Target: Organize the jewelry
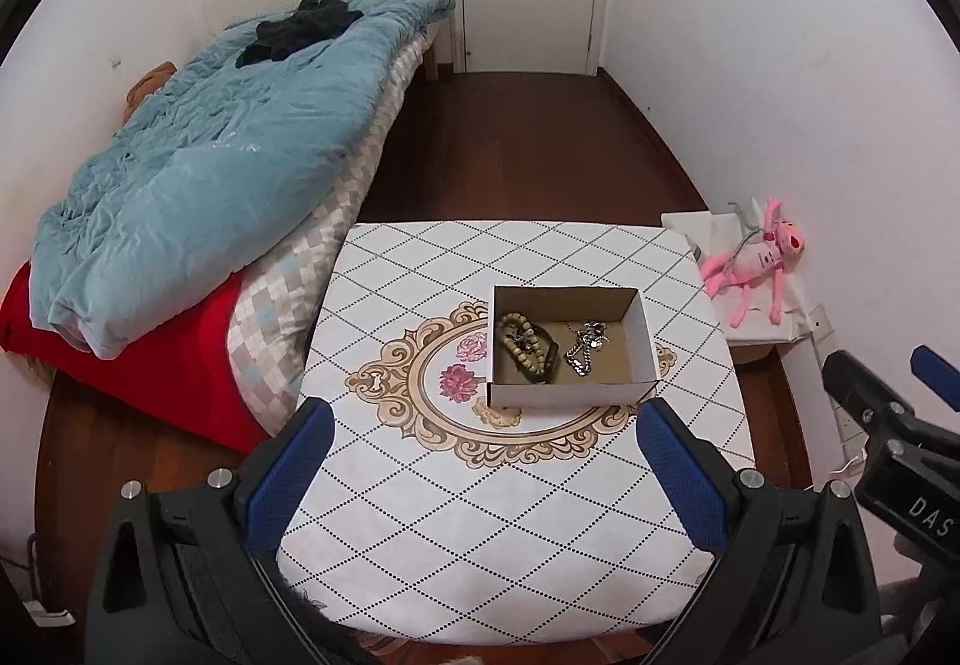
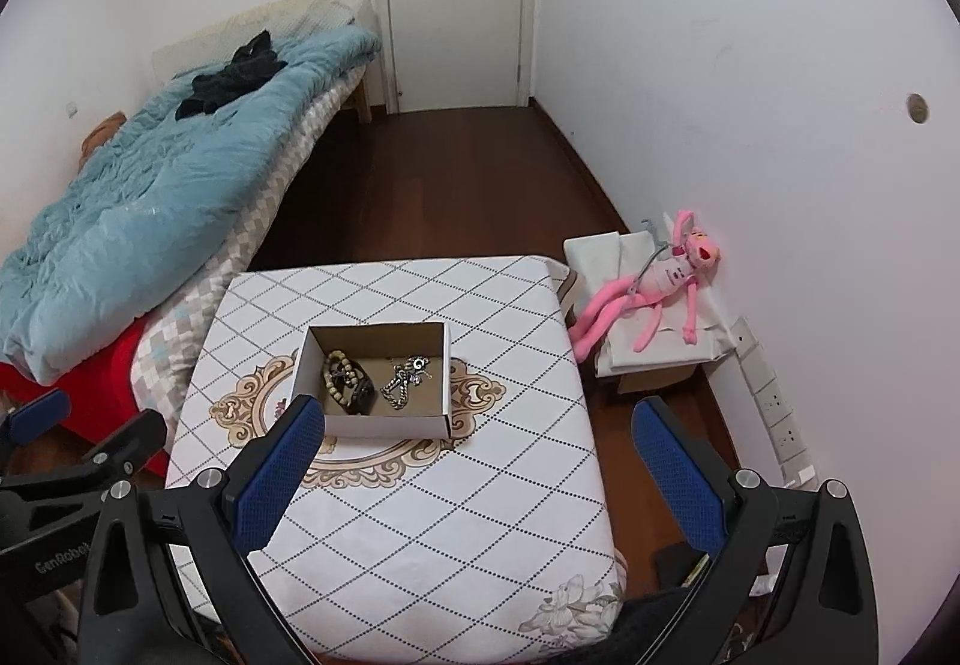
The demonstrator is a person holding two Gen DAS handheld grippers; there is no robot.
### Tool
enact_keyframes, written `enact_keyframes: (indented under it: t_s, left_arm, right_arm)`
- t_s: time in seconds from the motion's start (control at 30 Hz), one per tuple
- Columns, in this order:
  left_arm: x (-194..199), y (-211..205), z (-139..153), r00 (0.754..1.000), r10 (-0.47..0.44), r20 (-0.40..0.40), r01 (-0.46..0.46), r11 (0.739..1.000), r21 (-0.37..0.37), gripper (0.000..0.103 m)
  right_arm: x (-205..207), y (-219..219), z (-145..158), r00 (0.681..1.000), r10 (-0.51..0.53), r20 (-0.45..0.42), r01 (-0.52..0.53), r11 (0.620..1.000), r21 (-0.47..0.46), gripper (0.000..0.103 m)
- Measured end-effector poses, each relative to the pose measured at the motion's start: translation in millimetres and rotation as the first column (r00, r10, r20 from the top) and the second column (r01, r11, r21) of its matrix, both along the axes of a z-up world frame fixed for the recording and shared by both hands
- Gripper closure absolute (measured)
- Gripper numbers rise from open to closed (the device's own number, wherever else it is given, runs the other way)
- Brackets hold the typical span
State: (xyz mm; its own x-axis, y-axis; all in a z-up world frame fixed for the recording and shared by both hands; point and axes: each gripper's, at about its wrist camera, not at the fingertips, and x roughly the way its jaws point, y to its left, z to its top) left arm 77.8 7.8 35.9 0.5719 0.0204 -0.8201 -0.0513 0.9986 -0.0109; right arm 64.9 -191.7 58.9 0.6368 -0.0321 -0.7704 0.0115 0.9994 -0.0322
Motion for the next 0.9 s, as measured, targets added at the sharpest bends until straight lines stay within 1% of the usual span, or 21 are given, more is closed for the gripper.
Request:
enact_keyframes:
  t_s: [0.2, 0.4, 0.63, 0.9]
  left_arm:
    - [16, 2, -4, 1.0, 0.001, -0.026, -0.001, 1.0, 0.0, 0.0]
    - [23, -1, -7, 0.999, -0.005, -0.042, 0.005, 1.0, -0.002, 0.0]
    - [25, -3, -12, 0.998, -0.013, -0.055, 0.014, 1.0, 0.009, 0.0]
    - [25, -1, -15, 0.998, -0.007, -0.058, 0.007, 1.0, 0.001, 0.0]
  right_arm:
    - [20, 0, -17, 0.999, -0.006, -0.049, 0.006, 1.0, -0.009, 0.0]
    - [32, 3, -25, 0.996, 0.001, -0.086, -0.003, 1.0, -0.018, 0.0]
    - [35, 5, -25, 0.995, 0.007, -0.098, -0.01, 0.999, -0.034, 0.0]
    - [37, 8, -27, 0.994, 0.014, -0.111, -0.019, 0.999, -0.042, 0.0]
